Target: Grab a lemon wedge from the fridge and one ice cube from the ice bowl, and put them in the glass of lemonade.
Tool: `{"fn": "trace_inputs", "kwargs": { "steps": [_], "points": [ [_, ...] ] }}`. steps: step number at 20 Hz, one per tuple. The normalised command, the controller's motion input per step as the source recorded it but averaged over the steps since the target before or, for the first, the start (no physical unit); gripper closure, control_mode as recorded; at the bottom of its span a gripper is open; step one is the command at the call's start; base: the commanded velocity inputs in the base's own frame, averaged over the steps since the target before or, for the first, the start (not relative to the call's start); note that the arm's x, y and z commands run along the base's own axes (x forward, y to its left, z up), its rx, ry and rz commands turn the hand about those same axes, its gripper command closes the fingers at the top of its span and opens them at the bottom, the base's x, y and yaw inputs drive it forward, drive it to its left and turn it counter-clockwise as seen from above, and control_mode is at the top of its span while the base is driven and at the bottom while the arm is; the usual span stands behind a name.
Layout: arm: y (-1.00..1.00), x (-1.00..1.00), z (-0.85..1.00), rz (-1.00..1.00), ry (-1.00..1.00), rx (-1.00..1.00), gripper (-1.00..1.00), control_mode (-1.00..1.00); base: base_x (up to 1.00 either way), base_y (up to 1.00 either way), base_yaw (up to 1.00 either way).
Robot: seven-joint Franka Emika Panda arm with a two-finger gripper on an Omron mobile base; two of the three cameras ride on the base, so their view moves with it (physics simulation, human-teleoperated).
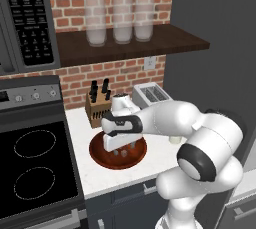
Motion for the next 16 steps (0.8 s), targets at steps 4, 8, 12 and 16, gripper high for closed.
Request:
{"fn": "trace_inputs", "kwargs": {
  "steps": [4, 8, 12, 16],
  "points": [
    [0.00, 0.00, 0.00, 0.01, -0.01, 0.00, -1.00, -1.00, 0.00, 0.00, 0.00],
    [0.00, 0.00, -0.03, 0.00, 0.00, 0.00, -1.00, -1.00, 0.00, 0.00, 0.00],
    [0.00, 0.00, -0.18, 0.00, 0.00, 0.00, -1.00, -1.00, 0.00, 0.00, 0.00],
    [0.00, 0.00, -0.18, 0.00, 0.00, -0.01, -1.00, -1.00, 0.00, 0.00, 0.00]
  ]
}}
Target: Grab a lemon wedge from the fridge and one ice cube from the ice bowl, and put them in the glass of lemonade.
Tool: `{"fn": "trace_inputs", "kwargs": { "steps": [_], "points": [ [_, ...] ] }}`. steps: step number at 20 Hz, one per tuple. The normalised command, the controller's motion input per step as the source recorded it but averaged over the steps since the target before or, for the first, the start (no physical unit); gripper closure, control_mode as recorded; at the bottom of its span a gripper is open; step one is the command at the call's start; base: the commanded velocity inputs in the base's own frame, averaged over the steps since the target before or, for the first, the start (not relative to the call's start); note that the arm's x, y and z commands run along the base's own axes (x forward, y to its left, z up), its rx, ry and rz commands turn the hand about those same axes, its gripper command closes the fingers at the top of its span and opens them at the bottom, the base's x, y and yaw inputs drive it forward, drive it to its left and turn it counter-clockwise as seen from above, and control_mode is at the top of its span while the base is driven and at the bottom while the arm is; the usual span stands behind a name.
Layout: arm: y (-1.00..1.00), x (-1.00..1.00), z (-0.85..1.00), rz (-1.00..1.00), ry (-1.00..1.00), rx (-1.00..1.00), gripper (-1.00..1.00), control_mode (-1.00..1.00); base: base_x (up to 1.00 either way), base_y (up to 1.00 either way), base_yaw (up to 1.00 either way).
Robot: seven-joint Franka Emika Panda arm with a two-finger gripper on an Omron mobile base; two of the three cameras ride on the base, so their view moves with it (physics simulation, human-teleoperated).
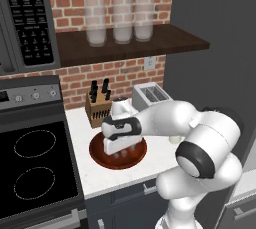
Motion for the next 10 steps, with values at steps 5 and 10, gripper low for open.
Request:
{"fn": "trace_inputs", "kwargs": {
  "steps": [5, 10],
  "points": [
    [0.00, -0.01, -0.10, 0.00, 0.00, 0.00, -1.00, -1.00, 0.00, 0.00, 0.00],
    [0.00, -0.18, -0.02, 0.00, 0.00, 0.00, -1.00, -1.00, 0.00, 0.00, 0.00]
  ]
}}
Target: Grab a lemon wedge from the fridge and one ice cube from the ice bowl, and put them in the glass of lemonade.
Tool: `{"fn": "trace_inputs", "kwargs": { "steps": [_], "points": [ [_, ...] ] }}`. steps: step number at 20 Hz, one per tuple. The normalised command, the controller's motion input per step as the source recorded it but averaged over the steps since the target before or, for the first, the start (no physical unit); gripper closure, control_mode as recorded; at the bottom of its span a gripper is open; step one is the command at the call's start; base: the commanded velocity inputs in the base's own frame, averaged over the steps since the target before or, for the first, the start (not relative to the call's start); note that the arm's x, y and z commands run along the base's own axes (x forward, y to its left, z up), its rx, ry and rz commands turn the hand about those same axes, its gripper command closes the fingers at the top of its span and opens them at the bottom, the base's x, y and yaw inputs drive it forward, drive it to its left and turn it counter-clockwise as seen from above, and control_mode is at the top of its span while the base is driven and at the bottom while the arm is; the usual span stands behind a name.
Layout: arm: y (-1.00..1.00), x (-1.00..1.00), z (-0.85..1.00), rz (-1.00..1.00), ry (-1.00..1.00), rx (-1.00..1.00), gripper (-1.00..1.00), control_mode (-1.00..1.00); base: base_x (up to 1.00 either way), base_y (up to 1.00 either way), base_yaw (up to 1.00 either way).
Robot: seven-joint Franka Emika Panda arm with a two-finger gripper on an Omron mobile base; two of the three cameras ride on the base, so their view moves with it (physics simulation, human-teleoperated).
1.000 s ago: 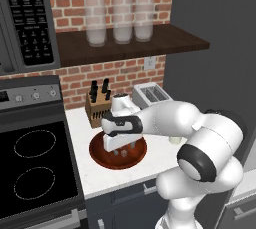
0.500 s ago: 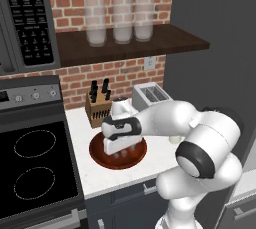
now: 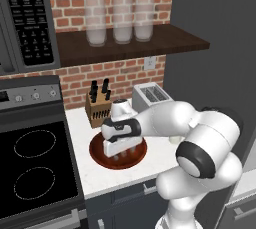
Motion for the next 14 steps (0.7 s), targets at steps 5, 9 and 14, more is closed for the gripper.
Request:
{"fn": "trace_inputs", "kwargs": {
  "steps": [5, 9, 14],
  "points": [
    [-0.06, -0.24, 0.00, 0.00, 0.00, 0.00, -1.00, -1.00, 0.00, 0.00, 0.00],
    [-0.04, -0.02, 0.00, 0.00, 0.00, 0.00, -1.00, -1.00, 0.00, 0.00, 0.00],
    [0.00, 0.00, 0.00, 0.00, 0.00, 0.00, -1.00, -1.00, 0.00, 0.00, 0.00]
  ]
}}
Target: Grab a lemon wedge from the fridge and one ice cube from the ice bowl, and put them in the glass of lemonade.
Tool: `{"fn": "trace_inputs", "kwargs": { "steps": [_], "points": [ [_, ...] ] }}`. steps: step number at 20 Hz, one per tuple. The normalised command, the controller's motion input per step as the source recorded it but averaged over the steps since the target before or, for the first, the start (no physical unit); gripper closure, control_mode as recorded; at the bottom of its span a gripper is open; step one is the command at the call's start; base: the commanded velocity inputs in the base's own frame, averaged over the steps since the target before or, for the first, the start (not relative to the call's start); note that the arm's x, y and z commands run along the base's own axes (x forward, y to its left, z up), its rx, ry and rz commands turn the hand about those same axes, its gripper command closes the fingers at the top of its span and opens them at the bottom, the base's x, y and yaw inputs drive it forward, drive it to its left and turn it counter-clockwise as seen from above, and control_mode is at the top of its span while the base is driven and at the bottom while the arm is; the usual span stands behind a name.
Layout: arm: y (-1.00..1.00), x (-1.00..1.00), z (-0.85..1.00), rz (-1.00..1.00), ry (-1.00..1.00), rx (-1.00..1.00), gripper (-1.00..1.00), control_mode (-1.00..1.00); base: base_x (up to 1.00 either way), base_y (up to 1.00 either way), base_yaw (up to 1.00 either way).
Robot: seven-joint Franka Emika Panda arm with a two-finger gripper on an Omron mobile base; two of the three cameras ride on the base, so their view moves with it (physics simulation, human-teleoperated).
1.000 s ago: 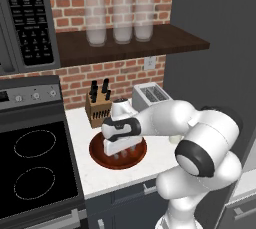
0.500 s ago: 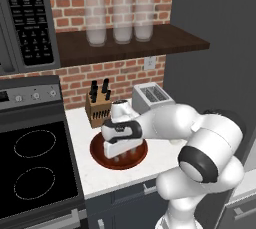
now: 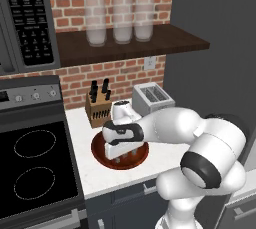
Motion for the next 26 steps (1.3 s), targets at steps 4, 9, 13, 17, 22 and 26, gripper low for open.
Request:
{"fn": "trace_inputs", "kwargs": {
  "steps": [4, 9, 13, 17, 22, 26],
  "points": [
    [0.00, 0.00, 0.00, 0.00, 0.00, 0.00, -1.00, -1.00, 0.00, 0.00, 0.00],
    [0.00, 0.05, 0.00, 0.00, 0.00, 0.00, -1.00, -1.00, 0.00, 0.00, 0.00],
    [0.00, 0.17, 0.00, 0.00, 0.00, 0.00, -1.00, -1.00, 0.00, 0.00, 0.00],
    [0.00, 0.12, 0.00, 0.00, 0.00, 0.00, -1.00, -1.00, 0.00, 0.00, 0.00],
    [0.00, -0.08, -0.01, 0.00, 0.00, 0.00, -1.00, -1.00, 0.00, 0.00, 0.00],
    [0.02, -0.14, -0.02, 0.00, -0.07, 0.00, -1.00, -1.00, 0.00, 0.00, 0.00]
  ]
}}
